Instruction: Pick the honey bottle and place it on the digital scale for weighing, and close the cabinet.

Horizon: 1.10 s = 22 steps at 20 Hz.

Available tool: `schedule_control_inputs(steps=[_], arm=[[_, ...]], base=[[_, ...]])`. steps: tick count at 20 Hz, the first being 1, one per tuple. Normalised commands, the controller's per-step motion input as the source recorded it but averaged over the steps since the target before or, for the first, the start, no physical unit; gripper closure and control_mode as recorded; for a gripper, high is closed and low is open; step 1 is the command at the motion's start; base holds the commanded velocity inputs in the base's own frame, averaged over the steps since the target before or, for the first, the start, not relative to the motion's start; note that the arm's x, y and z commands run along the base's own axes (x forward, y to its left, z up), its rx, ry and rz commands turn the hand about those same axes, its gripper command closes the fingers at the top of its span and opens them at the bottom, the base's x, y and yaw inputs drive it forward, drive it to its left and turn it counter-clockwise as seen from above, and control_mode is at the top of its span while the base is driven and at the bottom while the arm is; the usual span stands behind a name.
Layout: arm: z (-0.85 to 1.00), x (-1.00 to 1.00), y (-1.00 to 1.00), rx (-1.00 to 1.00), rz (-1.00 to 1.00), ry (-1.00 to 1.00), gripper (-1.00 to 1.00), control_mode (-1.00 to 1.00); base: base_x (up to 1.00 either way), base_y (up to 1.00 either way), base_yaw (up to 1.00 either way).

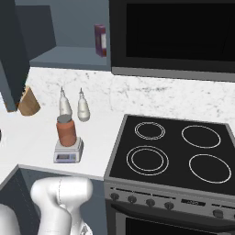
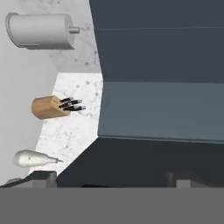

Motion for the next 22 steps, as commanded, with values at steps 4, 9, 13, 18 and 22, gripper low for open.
schedule_control_inputs(steps=[4,9,13,18,22], arm=[[0.02,0.21,-0.96,0.05,-0.13,0.00,-1.00,-1.00],[0.01,0.31,-0.91,0.05,-0.15,0.00,-1.00,-1.00],[0.00,0.43,-0.77,0.03,-0.16,0.02,-1.00,-1.00],[0.00,0.63,-0.58,0.01,-0.15,0.03,-1.00,-1.00],[0.00,1.00,-0.22,0.00,-0.10,0.05,-1.00,-1.00]], base=[[0.00,0.00,0.00],[0.00,0.00,0.00],[0.00,0.00,0.00],[0.00,0.00,0.00],[0.00,0.00,0.00]])
